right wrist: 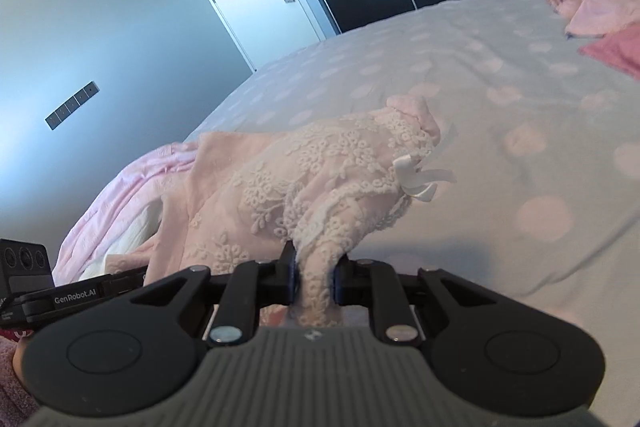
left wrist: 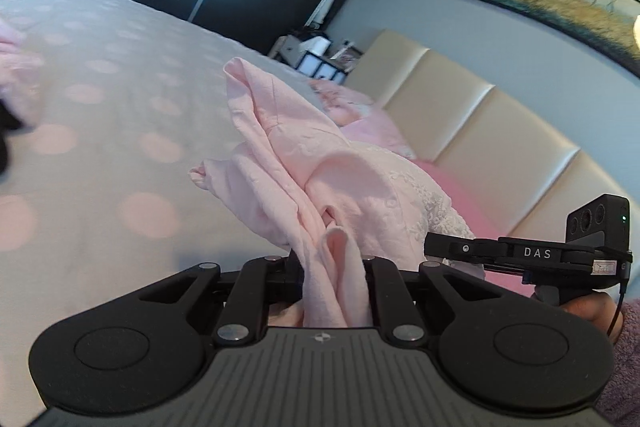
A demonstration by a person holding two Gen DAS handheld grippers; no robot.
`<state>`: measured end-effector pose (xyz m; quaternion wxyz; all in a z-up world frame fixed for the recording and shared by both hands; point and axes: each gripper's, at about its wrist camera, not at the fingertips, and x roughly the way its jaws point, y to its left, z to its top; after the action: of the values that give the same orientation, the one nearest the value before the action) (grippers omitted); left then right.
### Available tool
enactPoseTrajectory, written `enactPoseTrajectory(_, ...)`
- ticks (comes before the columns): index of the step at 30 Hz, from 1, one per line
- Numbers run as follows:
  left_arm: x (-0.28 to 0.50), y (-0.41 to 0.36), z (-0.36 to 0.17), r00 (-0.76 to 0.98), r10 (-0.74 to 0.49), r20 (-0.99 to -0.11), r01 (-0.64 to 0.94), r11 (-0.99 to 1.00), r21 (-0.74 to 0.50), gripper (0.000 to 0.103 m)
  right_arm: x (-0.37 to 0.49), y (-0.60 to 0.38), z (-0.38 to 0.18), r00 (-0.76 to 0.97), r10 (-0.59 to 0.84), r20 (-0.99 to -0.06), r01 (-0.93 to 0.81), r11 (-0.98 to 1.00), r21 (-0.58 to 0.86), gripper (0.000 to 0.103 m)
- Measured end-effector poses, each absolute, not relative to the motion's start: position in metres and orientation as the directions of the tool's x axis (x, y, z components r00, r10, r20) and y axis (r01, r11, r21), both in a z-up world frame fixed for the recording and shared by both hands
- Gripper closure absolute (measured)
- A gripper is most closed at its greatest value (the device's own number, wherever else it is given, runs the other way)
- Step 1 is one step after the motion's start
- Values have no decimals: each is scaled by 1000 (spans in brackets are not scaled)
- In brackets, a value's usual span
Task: Fold clothes
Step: 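Grasp the folded pink lace garment with both tools and carry it toward the pillows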
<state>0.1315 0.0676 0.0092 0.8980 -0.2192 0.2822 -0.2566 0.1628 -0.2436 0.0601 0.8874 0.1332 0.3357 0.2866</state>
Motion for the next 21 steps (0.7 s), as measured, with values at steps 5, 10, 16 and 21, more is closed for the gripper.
enactPoseTrajectory(5, 154, -18, 20, 643, -668, -374, 422, 717, -555, 92, 177, -328, 90, 627, 566, -535, -429, 824, 370, 84)
enactPoseTrajectory(10, 188, -108, 22, 566, -734, -376, 490, 666, -563, 92, 198, -421, 95, 655, 543, -526, -402, 839, 366, 84)
enactPoseTrajectory(16, 230, -198, 9, 505, -769, -391, 519, 633, -575, 92, 235, -507, 87, 683, 515, -518, -360, 855, 374, 84)
enactPoseTrajectory(21, 259, -245, -24, 480, -781, -399, 523, 620, -585, 92, 271, -559, 60, 681, 505, -530, -347, 860, 374, 84)
